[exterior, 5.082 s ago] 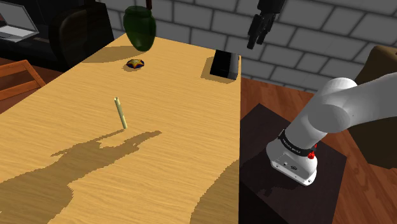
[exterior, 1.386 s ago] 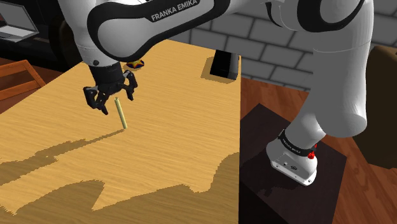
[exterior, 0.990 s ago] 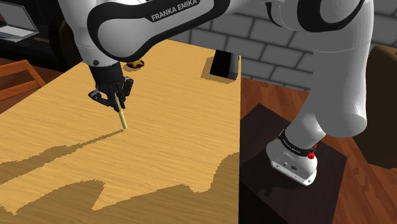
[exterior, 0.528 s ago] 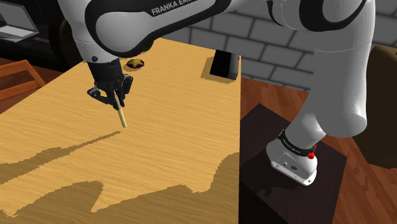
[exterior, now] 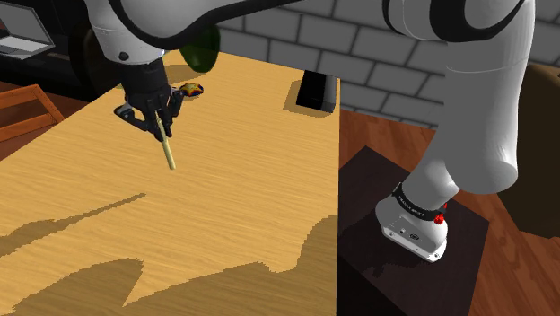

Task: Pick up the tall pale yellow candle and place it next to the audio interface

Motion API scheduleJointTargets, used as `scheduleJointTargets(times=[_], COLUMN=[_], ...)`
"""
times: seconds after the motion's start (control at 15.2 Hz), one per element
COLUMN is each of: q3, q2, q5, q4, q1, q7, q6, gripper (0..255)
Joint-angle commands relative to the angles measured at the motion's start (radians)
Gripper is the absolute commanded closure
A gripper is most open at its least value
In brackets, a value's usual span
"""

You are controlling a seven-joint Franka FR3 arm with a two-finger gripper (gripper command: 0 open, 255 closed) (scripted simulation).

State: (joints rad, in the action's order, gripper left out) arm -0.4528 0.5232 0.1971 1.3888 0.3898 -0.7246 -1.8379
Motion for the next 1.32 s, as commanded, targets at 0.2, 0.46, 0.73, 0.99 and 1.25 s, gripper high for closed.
scheduleJointTargets(times=[0.2,0.46,0.73,0.99,1.25], q3=[-0.003,-0.005,-0.006,-0.006,-0.005], q2=[-0.006,-0.007,-0.003,0.007,0.025], q5=[-0.004,-0.006,-0.005,-0.003,0.004], q4=[-0.058,-0.111,-0.172,-0.243,-0.328], q1=[0.006,0.012,0.021,0.033,0.050], q7=[0.004,0.006,0.008,0.009,0.011], q6=[0.063,0.116,0.173,0.233,0.298], gripper=[255,255,255,255,255])
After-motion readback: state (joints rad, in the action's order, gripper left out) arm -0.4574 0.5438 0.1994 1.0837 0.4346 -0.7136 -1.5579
